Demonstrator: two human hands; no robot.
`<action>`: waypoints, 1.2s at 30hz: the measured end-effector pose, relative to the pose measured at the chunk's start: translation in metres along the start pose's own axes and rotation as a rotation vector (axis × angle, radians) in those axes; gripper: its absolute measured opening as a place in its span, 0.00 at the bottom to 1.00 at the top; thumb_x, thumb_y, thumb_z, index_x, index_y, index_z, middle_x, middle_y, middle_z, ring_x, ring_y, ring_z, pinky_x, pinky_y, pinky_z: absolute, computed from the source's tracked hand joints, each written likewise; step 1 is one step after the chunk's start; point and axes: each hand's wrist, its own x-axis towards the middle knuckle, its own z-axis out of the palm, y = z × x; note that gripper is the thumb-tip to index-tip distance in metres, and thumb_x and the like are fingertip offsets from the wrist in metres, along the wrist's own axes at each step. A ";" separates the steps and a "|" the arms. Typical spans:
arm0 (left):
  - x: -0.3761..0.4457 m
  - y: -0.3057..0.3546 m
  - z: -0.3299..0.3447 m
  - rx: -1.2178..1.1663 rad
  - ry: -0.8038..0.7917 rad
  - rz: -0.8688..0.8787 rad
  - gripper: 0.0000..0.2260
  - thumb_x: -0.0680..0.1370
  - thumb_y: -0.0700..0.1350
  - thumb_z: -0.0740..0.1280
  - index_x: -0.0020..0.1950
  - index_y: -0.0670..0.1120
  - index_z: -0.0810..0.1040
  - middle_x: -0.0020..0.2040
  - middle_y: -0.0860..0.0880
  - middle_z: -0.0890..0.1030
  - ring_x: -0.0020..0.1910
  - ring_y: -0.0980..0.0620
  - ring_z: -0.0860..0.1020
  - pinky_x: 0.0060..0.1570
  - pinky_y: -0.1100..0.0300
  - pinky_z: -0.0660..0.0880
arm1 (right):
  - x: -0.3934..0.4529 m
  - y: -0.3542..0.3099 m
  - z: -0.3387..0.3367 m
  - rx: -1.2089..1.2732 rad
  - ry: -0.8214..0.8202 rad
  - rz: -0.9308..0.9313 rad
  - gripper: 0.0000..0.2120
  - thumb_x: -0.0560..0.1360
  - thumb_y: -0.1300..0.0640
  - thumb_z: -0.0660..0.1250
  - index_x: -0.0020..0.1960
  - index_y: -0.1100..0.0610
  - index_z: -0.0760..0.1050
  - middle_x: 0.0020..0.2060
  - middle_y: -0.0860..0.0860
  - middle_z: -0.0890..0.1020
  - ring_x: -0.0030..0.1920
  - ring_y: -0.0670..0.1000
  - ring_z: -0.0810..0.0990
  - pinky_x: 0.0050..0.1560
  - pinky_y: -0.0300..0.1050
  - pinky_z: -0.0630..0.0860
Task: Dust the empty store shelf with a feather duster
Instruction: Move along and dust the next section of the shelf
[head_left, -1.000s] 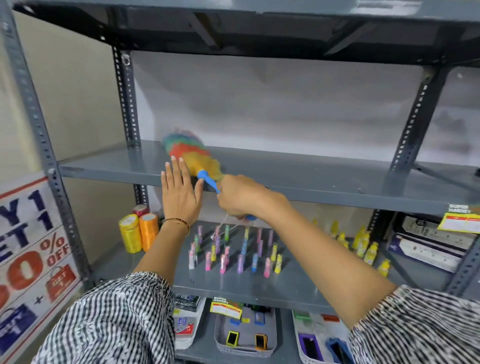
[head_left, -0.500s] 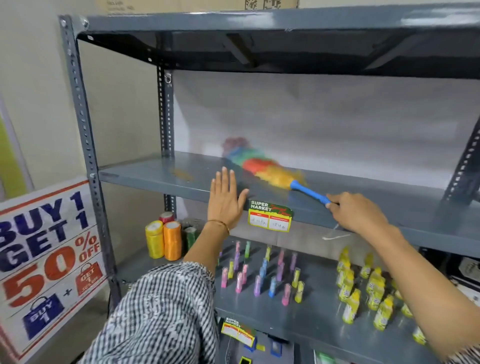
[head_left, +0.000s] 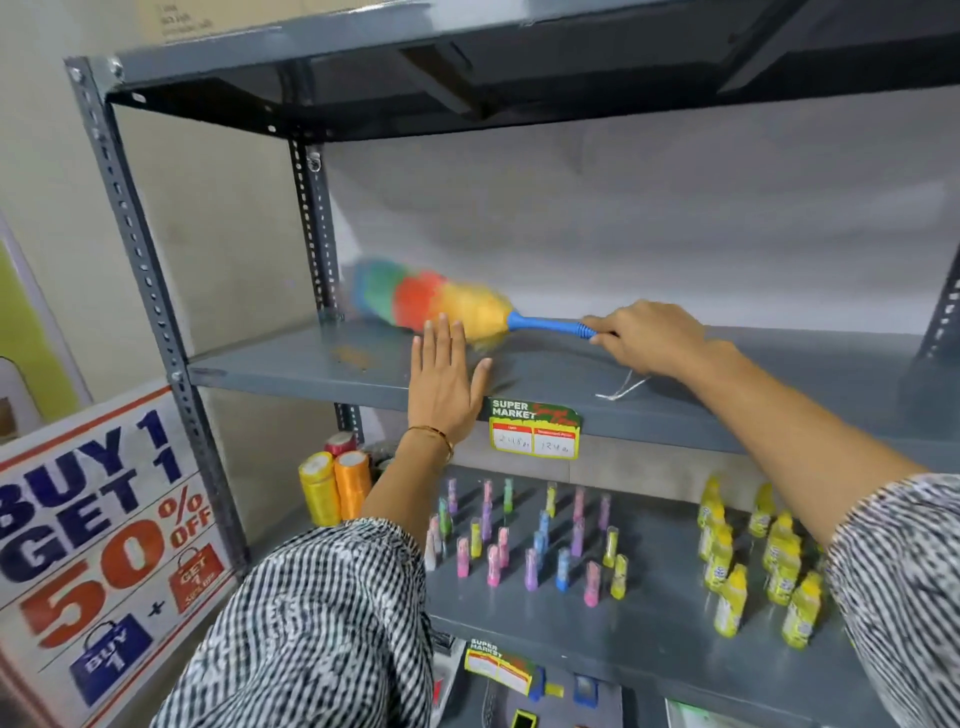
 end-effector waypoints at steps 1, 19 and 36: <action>0.002 0.000 0.001 -0.002 -0.005 0.000 0.28 0.80 0.55 0.49 0.74 0.40 0.49 0.77 0.38 0.52 0.76 0.40 0.49 0.75 0.46 0.45 | 0.007 -0.004 0.004 -0.015 -0.009 -0.034 0.16 0.80 0.49 0.56 0.66 0.43 0.72 0.50 0.57 0.82 0.49 0.61 0.79 0.39 0.46 0.69; 0.005 -0.005 0.006 -0.001 0.014 0.000 0.32 0.75 0.61 0.43 0.75 0.45 0.54 0.77 0.38 0.53 0.76 0.39 0.48 0.75 0.44 0.46 | 0.090 -0.022 0.032 0.153 0.000 -0.071 0.15 0.78 0.52 0.59 0.63 0.46 0.75 0.56 0.57 0.81 0.53 0.62 0.78 0.47 0.50 0.75; 0.004 -0.005 0.007 0.015 0.010 -0.006 0.31 0.75 0.60 0.43 0.73 0.46 0.60 0.76 0.39 0.58 0.76 0.40 0.50 0.75 0.44 0.46 | 0.079 -0.015 0.046 0.155 -0.157 -0.128 0.17 0.79 0.51 0.58 0.66 0.48 0.73 0.41 0.55 0.76 0.38 0.56 0.74 0.33 0.44 0.67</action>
